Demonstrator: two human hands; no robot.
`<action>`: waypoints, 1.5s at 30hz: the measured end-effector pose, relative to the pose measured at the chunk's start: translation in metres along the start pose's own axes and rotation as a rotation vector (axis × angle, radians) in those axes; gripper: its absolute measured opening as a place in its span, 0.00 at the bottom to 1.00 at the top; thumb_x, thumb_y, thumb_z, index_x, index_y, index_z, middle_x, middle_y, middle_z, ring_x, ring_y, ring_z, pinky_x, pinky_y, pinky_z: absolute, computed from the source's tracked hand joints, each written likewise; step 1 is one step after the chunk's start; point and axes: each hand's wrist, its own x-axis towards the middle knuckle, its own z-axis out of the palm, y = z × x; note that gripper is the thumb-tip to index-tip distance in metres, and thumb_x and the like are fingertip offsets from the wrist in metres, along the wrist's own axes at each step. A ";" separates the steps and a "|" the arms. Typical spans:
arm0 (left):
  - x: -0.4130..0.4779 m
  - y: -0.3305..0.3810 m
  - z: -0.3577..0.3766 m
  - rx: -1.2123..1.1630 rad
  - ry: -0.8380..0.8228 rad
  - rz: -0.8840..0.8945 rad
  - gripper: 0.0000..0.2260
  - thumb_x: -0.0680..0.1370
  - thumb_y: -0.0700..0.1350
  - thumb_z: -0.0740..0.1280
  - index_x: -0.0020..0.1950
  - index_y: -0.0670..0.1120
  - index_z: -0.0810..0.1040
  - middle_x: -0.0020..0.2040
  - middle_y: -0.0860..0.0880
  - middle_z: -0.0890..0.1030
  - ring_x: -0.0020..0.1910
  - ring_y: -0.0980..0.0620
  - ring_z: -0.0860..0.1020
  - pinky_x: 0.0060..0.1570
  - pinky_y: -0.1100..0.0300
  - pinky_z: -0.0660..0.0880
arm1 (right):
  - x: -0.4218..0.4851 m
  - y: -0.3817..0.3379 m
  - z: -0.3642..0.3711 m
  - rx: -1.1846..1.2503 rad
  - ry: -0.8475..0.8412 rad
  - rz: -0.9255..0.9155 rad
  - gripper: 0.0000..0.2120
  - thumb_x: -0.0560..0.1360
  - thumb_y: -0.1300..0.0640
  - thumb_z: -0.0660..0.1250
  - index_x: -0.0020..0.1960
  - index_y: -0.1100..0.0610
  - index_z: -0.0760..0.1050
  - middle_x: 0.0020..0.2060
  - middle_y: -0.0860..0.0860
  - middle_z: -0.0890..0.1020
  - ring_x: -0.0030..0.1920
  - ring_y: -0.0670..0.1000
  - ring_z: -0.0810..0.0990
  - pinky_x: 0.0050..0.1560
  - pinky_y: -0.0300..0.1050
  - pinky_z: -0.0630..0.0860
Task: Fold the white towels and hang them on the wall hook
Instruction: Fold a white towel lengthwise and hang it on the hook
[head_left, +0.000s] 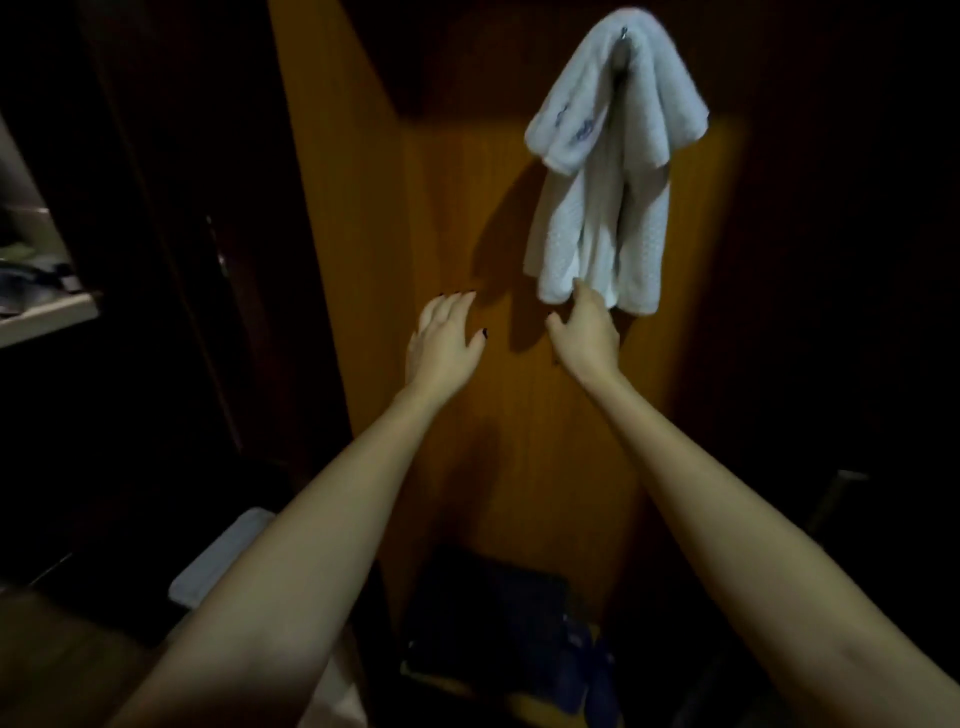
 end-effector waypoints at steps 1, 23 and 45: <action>-0.026 -0.010 -0.007 0.051 -0.033 0.000 0.23 0.81 0.50 0.58 0.76 0.48 0.60 0.75 0.49 0.63 0.75 0.50 0.56 0.71 0.48 0.60 | -0.025 -0.005 0.014 -0.026 -0.052 -0.005 0.28 0.79 0.56 0.62 0.76 0.59 0.58 0.70 0.57 0.69 0.69 0.59 0.70 0.66 0.62 0.68; -0.533 -0.269 -0.184 0.345 -0.252 -0.873 0.27 0.79 0.46 0.63 0.76 0.44 0.60 0.72 0.43 0.67 0.70 0.42 0.64 0.68 0.48 0.64 | -0.450 -0.156 0.310 -0.162 -1.208 -0.368 0.24 0.77 0.54 0.62 0.72 0.58 0.67 0.65 0.60 0.75 0.65 0.62 0.73 0.64 0.56 0.72; -0.593 -0.652 -0.232 0.218 -0.195 -1.476 0.25 0.79 0.45 0.63 0.75 0.44 0.62 0.72 0.43 0.67 0.71 0.44 0.63 0.68 0.51 0.63 | -0.492 -0.346 0.770 -0.430 -1.729 -0.885 0.19 0.81 0.57 0.59 0.72 0.58 0.67 0.61 0.59 0.77 0.59 0.58 0.76 0.57 0.49 0.73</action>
